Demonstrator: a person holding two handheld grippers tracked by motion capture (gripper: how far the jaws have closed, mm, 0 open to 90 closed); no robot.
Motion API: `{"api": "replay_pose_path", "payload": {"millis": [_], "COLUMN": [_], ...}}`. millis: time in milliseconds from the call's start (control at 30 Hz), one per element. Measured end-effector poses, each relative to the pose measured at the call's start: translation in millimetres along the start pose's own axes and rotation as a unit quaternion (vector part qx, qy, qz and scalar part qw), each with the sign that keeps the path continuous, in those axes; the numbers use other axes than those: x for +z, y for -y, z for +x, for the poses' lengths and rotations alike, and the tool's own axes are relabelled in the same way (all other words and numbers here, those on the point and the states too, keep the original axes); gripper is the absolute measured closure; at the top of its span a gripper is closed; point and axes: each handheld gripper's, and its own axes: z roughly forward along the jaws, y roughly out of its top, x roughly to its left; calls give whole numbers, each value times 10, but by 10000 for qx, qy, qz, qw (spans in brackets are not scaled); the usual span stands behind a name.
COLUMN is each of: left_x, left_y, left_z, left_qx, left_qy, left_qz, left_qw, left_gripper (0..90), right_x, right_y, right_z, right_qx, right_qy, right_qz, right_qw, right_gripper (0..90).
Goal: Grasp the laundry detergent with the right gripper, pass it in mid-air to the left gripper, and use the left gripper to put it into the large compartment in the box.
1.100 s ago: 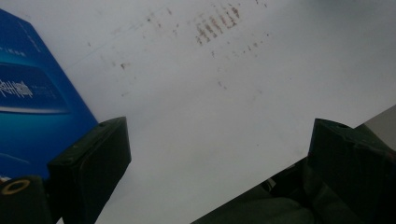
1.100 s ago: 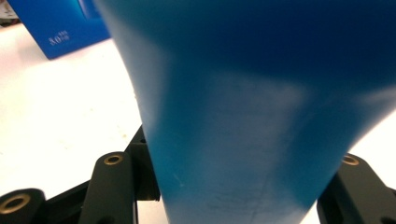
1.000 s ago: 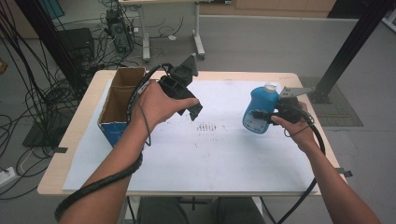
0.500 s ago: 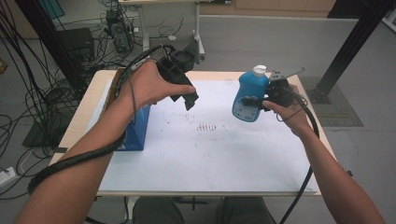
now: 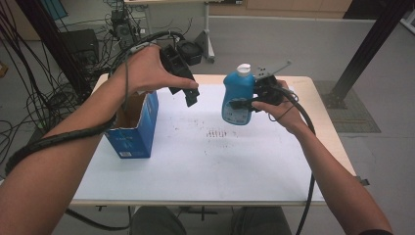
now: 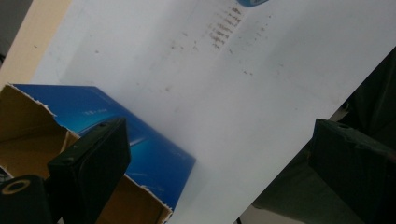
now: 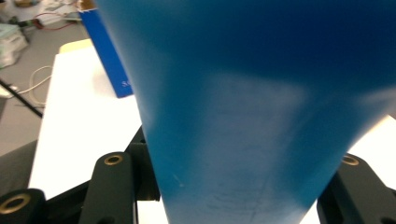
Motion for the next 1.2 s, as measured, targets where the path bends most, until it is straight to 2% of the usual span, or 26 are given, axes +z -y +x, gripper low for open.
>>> {"api": "replay_pose_path", "payload": {"millis": [167, 333, 667, 867, 1100, 1200], "left_x": [-57, -95, -133, -134, -84, -48], "left_y": [21, 53, 125, 127, 93, 84], "left_z": [51, 80, 89, 57, 4, 3], "left_qx": [245, 586, 861, 984, 1183, 1234], "left_qy": [-49, 19, 157, 225, 481, 474], "left_qz": [33, 27, 1, 76, 157, 248], "left_qw": [9997, 9983, 9962, 9949, 9917, 9909], "left_gripper": [63, 63, 63, 63, 63, 63], "right_x": [204, 417, 784, 906, 987, 1020], "right_y": [-125, -224, -329, -368, -420, -432], "right_z": [66, 151, 396, 526, 646, 691], "right_qx": [-121, -286, -576, -718, -829, -891], "right_qy": [-333, -646, -1122, -1274, -1527, -1577], "right_qz": [-25, -33, 60, 69, -62, -96], "right_qw": [9994, 9975, 9920, 9892, 9848, 9834], "right_gripper": [438, 438, 437, 437, 437, 437]}}
